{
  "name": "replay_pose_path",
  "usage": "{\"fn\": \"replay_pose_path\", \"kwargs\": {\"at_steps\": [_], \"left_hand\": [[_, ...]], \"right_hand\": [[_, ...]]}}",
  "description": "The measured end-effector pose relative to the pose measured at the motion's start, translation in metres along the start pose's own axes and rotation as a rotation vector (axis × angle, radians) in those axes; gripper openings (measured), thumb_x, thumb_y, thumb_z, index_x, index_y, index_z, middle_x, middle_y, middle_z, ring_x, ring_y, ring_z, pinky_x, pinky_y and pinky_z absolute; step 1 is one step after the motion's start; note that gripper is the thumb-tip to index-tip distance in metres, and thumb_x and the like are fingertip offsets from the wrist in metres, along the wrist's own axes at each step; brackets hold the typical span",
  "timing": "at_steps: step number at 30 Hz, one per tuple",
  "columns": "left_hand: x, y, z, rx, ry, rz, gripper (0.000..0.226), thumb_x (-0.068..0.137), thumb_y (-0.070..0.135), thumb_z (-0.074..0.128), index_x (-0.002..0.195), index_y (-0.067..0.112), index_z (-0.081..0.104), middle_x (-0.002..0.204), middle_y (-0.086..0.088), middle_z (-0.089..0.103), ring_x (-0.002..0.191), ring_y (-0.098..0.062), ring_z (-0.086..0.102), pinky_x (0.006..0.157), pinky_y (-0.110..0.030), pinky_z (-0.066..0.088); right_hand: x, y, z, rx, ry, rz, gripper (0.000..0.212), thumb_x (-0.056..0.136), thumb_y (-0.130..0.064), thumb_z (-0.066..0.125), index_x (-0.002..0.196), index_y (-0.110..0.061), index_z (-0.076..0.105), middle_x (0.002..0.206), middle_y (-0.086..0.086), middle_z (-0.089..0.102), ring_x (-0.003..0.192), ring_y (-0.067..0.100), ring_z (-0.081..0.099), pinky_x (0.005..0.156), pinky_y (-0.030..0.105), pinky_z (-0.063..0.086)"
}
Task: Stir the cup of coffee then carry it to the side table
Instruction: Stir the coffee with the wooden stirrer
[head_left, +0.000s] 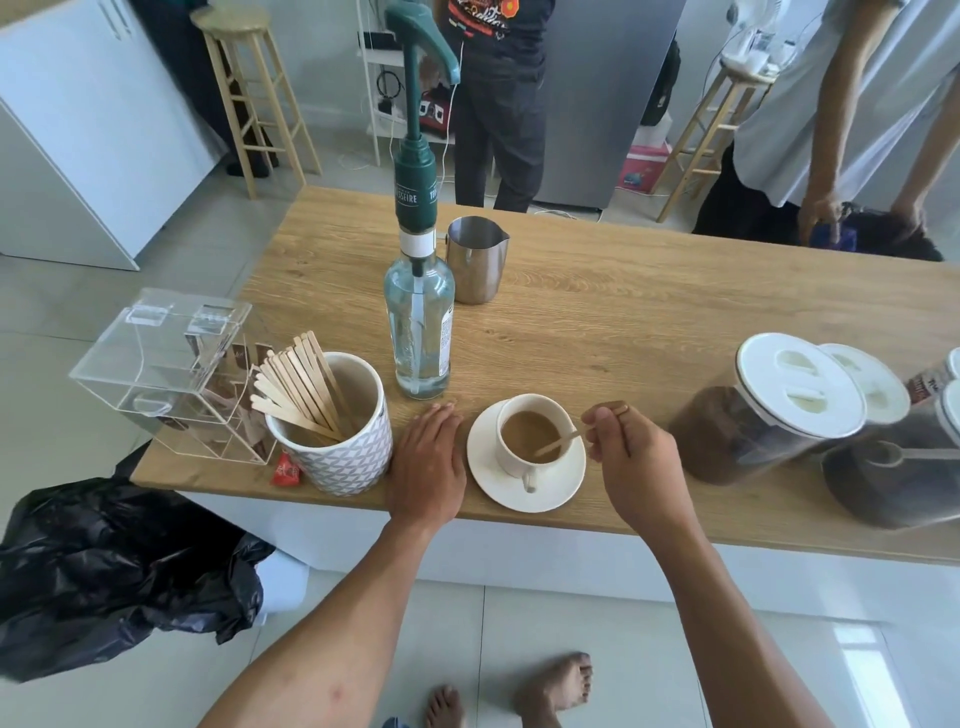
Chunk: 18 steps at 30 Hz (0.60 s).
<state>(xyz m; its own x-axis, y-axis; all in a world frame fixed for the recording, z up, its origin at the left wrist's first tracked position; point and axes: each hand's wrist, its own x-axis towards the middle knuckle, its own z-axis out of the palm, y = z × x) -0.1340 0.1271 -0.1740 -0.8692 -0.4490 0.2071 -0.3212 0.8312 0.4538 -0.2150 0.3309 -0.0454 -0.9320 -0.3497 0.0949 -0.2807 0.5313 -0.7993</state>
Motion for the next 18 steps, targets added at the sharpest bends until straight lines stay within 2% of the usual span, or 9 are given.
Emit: {"fn": "replay_pose_path", "kwargs": {"at_steps": [3,7,10,12,16,18], "left_hand": [[0.0005,0.0003,-0.0014,0.003,0.001,-0.003,0.053,0.096,0.027,0.023,0.131,0.011,0.059,0.143,-0.002,0.054,0.136,-0.019,0.044,0.116,-0.038,0.033],[-0.0001,0.0002,-0.0018,0.008,-0.017,-0.001,0.056,0.095,0.029,0.02,0.132,0.011,0.058,0.144,-0.002,0.053,0.137,-0.019,0.043,0.116,-0.04,0.033],[0.0001,0.0022,-0.0029,0.0,-0.01,0.005,0.055,0.095,0.028,0.021,0.131,0.011,0.059,0.143,-0.003,0.054,0.136,-0.02,0.044,0.115,-0.041,0.034],[0.0,0.0012,-0.0032,-0.001,-0.006,0.003,0.054,0.095,0.027,0.022,0.131,0.011,0.059,0.143,-0.003,0.054,0.136,-0.02,0.044,0.114,-0.041,0.034],[-0.0004,0.0005,-0.0027,-0.005,-0.018,-0.003,0.054,0.095,0.027,0.023,0.13,0.011,0.059,0.143,-0.002,0.054,0.136,-0.02,0.044,0.114,-0.041,0.034],[0.0001,0.0018,-0.0031,-0.002,-0.021,0.001,0.054,0.095,0.028,0.022,0.131,0.011,0.059,0.143,-0.002,0.054,0.136,-0.019,0.044,0.115,-0.041,0.034]], "right_hand": [[0.0025,0.0011,-0.0019,0.022,0.074,0.022,0.023,0.101,-0.022,0.043,0.09,-0.019,0.063,0.073,-0.006,0.063,0.07,0.011,0.061,0.067,0.025,0.046],[-0.0006,-0.0006,0.0015,0.02,0.019,0.007,0.021,0.101,-0.019,0.045,0.09,-0.02,0.063,0.074,-0.009,0.065,0.069,0.0,0.061,0.063,0.01,0.042],[-0.0009,0.004,-0.0023,0.038,0.074,0.042,0.022,0.101,-0.021,0.045,0.087,-0.021,0.063,0.072,-0.007,0.065,0.069,0.005,0.061,0.062,0.01,0.042],[0.0012,0.0039,-0.0031,0.039,0.117,0.043,0.021,0.101,-0.022,0.044,0.091,-0.022,0.063,0.073,-0.009,0.065,0.071,0.002,0.061,0.064,0.009,0.042],[-0.002,0.0006,0.0007,0.058,0.011,0.046,0.021,0.1,-0.019,0.047,0.092,-0.022,0.065,0.077,-0.011,0.068,0.074,0.0,0.063,0.065,0.008,0.045],[-0.0046,0.0034,-0.0023,0.05,0.017,0.05,0.022,0.1,-0.018,0.048,0.088,-0.022,0.066,0.073,-0.008,0.068,0.071,0.003,0.063,0.065,0.011,0.045]]}}
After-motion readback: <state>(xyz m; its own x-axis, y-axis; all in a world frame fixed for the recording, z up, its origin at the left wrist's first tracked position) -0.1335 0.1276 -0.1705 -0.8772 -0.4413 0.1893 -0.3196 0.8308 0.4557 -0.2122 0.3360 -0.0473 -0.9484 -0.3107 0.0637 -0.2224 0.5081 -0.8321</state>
